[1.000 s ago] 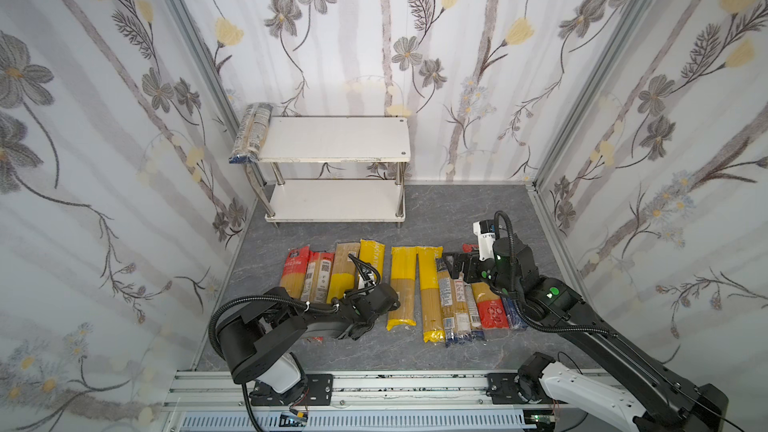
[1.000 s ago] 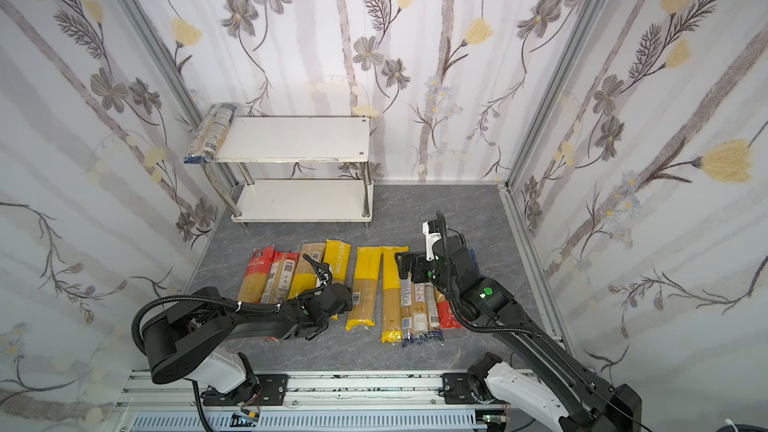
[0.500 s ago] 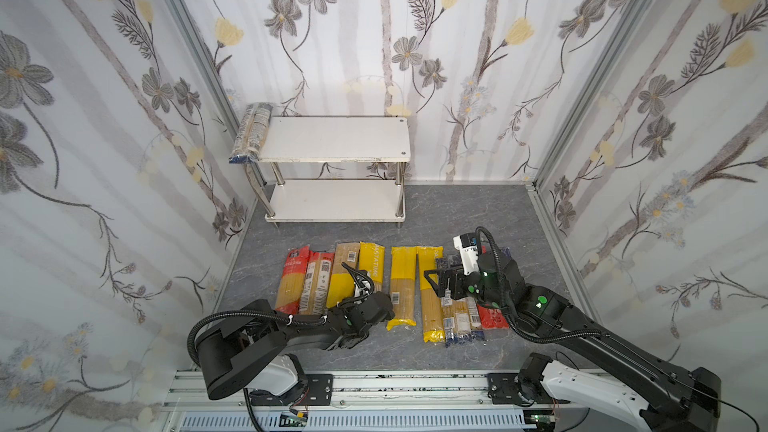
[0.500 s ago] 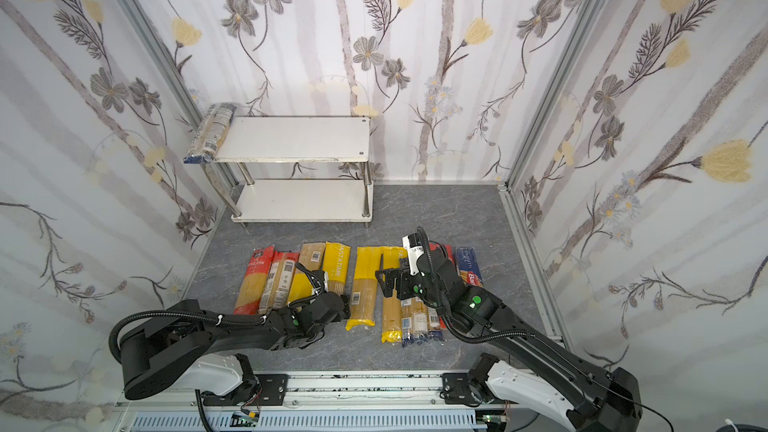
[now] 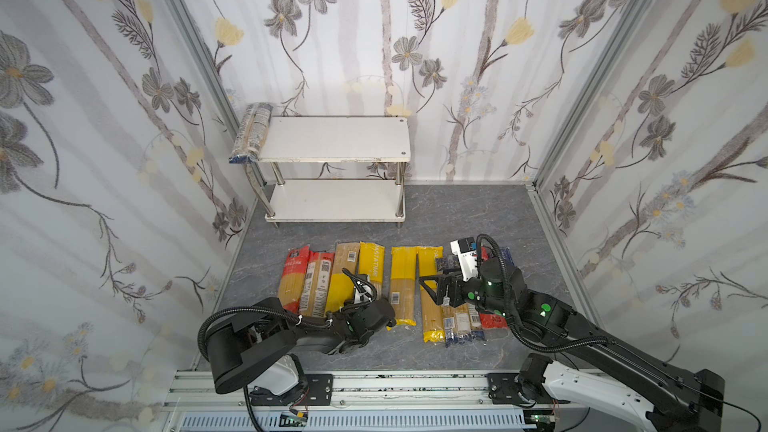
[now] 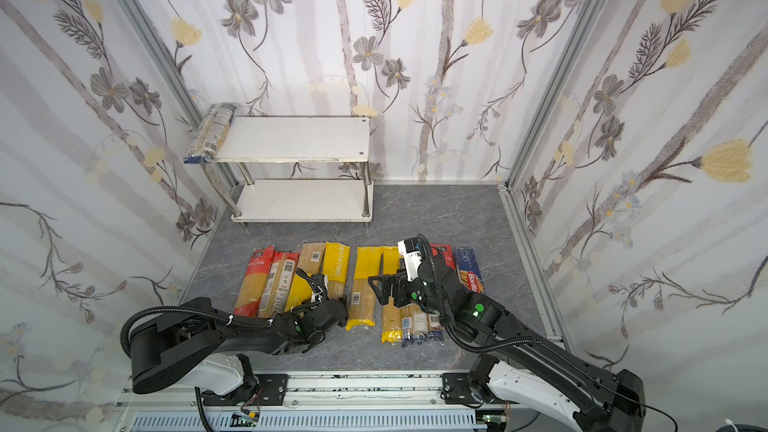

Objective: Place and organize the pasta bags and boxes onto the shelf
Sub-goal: 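Close the left gripper on the yellow PASTATIME pack and lift it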

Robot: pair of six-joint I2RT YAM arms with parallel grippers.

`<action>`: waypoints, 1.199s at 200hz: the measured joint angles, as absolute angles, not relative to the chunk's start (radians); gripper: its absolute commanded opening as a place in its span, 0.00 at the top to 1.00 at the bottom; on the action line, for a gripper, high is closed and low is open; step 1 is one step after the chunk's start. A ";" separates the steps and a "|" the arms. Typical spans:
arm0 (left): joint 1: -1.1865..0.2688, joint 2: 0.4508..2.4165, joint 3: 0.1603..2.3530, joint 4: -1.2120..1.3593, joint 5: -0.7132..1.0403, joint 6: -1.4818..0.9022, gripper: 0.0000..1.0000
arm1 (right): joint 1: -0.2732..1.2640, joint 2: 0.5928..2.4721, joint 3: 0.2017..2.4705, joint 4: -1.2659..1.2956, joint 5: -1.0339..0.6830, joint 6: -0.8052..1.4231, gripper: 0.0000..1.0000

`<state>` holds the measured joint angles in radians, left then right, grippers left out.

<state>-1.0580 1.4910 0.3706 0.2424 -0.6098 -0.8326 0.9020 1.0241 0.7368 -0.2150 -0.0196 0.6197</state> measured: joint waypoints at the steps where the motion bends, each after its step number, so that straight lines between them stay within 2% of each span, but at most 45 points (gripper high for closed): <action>1: -1.058 1.492 0.371 0.242 -0.611 -0.833 0.27 | 0.902 1.023 0.737 -0.215 -0.020 0.620 0.00; 17: -1.060 1.508 0.371 0.240 -0.635 -0.834 0.34 | 0.902 1.019 0.752 -0.231 -0.020 0.619 0.00; 54: -1.063 1.537 0.376 0.267 -0.661 -0.850 0.59 | 0.902 0.996 0.768 -0.224 -0.019 0.616 0.00; 72: -1.065 1.539 0.376 0.283 -0.662 -0.869 0.75 | 0.902 0.986 0.768 -0.225 -0.015 0.616 0.00; 93: -1.065 1.532 0.376 0.321 -0.662 -0.878 1.00 | 0.902 0.981 0.768 -0.227 -0.006 0.616 0.00; 139: -1.065 1.402 0.361 0.239 -0.546 -0.866 1.00 | 0.902 0.980 0.765 -0.227 0.007 0.617 0.00; 198: -1.067 1.037 0.375 -0.124 -0.388 -0.835 1.00 | 0.902 0.975 0.731 -0.212 0.002 0.620 0.00; 240: -1.065 0.922 0.444 -0.334 -0.355 -0.810 1.00 | 0.901 0.982 0.734 -0.207 -0.006 0.620 0.00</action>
<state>-1.0649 0.9218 0.4442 -0.3340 -0.3550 -0.8101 0.9009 0.9817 0.7338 -0.2066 -0.0055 0.6201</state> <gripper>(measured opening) 0.274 0.996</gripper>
